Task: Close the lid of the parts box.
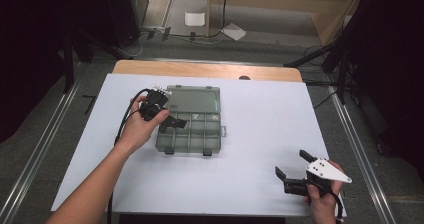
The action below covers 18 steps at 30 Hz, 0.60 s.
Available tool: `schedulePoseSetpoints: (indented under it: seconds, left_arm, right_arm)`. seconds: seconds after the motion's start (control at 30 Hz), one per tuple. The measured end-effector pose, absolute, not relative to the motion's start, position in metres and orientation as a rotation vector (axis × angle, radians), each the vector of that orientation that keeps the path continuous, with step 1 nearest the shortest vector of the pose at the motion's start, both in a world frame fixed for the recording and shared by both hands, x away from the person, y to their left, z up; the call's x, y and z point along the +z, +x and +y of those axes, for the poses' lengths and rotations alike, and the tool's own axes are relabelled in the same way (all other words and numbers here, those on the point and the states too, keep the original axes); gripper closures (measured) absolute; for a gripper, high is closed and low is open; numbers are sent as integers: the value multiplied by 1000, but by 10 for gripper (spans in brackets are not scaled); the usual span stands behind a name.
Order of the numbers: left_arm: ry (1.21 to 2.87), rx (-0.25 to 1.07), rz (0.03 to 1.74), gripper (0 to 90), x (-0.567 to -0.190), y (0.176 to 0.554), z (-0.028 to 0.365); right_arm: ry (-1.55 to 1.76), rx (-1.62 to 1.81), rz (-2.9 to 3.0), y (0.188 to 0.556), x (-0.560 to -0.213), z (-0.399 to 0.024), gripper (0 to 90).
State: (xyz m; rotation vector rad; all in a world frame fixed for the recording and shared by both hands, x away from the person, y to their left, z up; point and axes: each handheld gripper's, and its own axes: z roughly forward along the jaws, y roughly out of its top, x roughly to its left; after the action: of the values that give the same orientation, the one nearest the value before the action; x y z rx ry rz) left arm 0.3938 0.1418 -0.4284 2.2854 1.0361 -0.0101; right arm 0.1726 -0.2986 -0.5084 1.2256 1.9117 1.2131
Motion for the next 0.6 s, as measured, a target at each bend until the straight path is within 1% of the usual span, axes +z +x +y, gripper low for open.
schedulePoseSetpoints:
  seconds: [0.37, 0.6]
  left_arm:
    - [2267, -16, 1011, 0, -431, 392, 143]
    - [2238, -10, 1016, 0, -431, 394, 148]
  right_arm:
    - [1233, 1226, 1911, 172, -507, -299, 0]
    - [1241, 1237, 1927, 176, -500, -288, 0]
